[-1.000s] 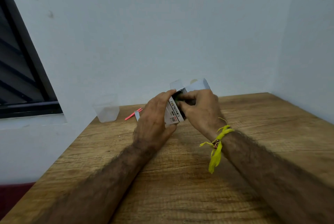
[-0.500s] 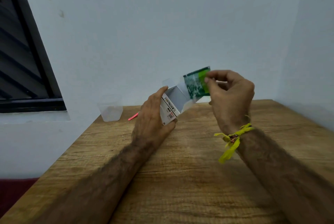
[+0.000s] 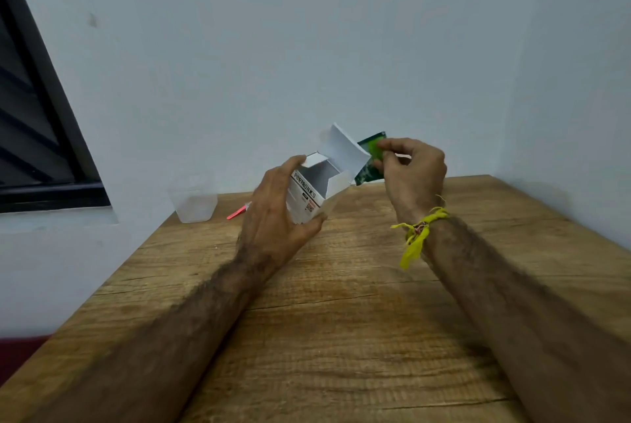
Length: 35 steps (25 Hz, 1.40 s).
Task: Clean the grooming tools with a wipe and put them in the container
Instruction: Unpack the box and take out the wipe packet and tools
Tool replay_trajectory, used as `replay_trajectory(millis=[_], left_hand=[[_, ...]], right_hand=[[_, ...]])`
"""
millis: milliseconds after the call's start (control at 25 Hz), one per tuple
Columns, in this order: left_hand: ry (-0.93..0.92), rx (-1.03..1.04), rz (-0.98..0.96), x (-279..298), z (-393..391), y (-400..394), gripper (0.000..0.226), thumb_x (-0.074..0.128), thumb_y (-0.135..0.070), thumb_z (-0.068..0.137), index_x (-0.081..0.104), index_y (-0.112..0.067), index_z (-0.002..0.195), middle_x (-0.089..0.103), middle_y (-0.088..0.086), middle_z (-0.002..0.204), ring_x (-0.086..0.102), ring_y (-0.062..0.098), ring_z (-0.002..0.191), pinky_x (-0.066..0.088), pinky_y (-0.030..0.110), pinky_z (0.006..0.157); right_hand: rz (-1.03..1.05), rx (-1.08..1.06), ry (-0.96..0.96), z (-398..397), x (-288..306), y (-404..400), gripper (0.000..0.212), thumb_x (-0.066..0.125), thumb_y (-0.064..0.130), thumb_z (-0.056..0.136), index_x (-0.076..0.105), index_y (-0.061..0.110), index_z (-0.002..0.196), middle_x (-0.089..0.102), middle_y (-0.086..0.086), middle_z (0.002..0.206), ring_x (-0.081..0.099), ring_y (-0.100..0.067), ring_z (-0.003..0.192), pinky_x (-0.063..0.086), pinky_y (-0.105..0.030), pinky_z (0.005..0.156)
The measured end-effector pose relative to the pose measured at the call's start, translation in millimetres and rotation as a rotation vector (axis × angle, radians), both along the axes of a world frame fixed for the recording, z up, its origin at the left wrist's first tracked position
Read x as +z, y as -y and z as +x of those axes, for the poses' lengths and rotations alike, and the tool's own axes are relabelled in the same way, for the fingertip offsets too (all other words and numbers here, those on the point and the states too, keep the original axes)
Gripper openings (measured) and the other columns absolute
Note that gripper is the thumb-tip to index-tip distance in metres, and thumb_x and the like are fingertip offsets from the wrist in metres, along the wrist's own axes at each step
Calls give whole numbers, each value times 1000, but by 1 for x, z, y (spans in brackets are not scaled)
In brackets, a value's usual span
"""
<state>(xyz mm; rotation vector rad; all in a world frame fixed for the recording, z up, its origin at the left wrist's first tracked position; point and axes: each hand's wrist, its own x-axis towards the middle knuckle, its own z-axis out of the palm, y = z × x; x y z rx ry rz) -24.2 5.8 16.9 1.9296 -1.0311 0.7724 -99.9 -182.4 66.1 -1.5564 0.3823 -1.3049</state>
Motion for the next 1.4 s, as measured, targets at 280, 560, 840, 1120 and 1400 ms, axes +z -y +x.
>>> replay_trajectory(millis=[280,560,840,1120,1400], left_hand=[[36,89,18,2,12,-10,88,86,-35,72,39,-29,146,53,-1,133,50,11,116,47,27,88],[7,20,77,1,3,-5,98,86,-34,70,29,-31,150,52,-4,131,48,6,114,53,36,92],[-37,30,26,3,4,-7,116,88,-29,68,10,-34,154,49,-13,127,53,12,113,56,38,86],[20,94,50,-1,5,-3,113,86,-32,69,14,-30,155,54,-10,126,52,11,104,53,32,81],[55,123,36,-3,6,-1,109,86,-31,69,19,-25,155,58,-3,126,54,14,105,51,30,84]], right_hand=[[-202,523,-237,1,-9,-15,29,70,39,84,75,13,96,75,-9,90,70,-28,91,58,-44,86],[-445,305,-243,-4,-12,-28,31,82,39,75,74,18,97,66,2,86,64,-12,75,52,-29,66],[-383,418,-265,-7,-8,-34,49,47,49,98,71,8,86,60,-15,88,57,-9,72,45,-16,64],[-649,269,-337,2,-19,-33,34,45,34,101,70,11,102,54,-2,96,50,-9,91,39,-15,74],[-654,246,-281,8,-29,-32,44,59,37,94,60,17,133,50,1,108,51,-10,105,44,-15,78]])
